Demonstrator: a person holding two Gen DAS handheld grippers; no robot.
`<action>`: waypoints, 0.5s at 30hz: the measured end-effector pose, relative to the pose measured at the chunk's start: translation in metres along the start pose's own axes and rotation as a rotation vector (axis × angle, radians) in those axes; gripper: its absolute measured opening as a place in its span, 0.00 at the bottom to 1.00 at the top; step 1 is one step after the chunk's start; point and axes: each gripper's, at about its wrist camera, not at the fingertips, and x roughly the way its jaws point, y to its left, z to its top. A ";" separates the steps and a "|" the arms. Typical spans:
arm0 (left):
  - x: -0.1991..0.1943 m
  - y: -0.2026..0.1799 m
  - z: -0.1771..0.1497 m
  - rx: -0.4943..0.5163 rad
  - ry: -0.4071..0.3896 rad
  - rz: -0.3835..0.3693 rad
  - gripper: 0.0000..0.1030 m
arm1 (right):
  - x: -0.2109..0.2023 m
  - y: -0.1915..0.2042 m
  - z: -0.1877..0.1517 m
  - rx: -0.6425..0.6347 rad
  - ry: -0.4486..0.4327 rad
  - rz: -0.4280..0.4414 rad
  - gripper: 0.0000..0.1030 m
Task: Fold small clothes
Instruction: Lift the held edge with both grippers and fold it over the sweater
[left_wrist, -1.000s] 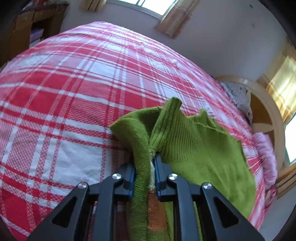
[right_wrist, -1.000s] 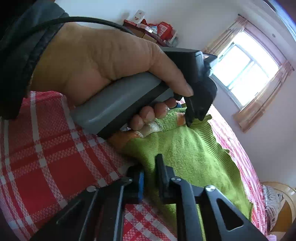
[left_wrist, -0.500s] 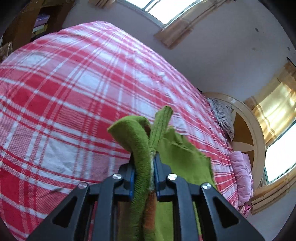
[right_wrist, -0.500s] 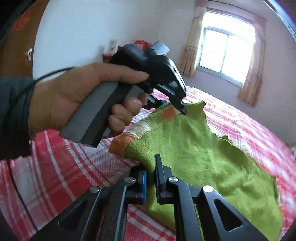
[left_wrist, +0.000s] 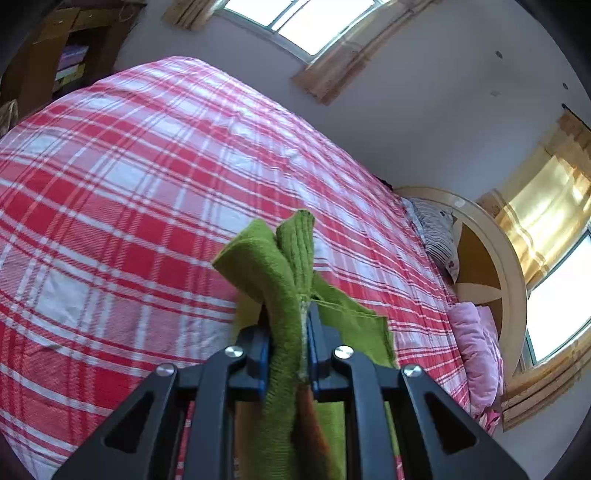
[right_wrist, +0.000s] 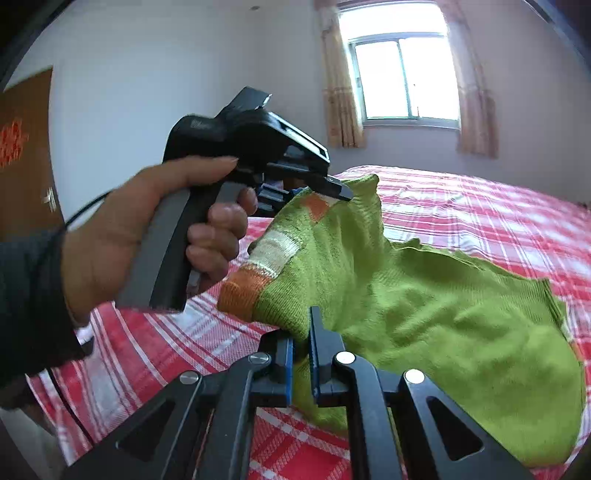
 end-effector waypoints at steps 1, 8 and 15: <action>0.001 -0.006 0.000 0.007 -0.002 -0.006 0.16 | -0.005 -0.004 0.000 0.012 -0.009 0.001 0.06; 0.018 -0.050 -0.004 0.063 0.006 -0.021 0.16 | -0.033 -0.032 -0.003 0.095 -0.059 0.017 0.06; 0.041 -0.085 -0.013 0.111 0.039 -0.047 0.16 | -0.059 -0.061 -0.008 0.152 -0.092 -0.001 0.06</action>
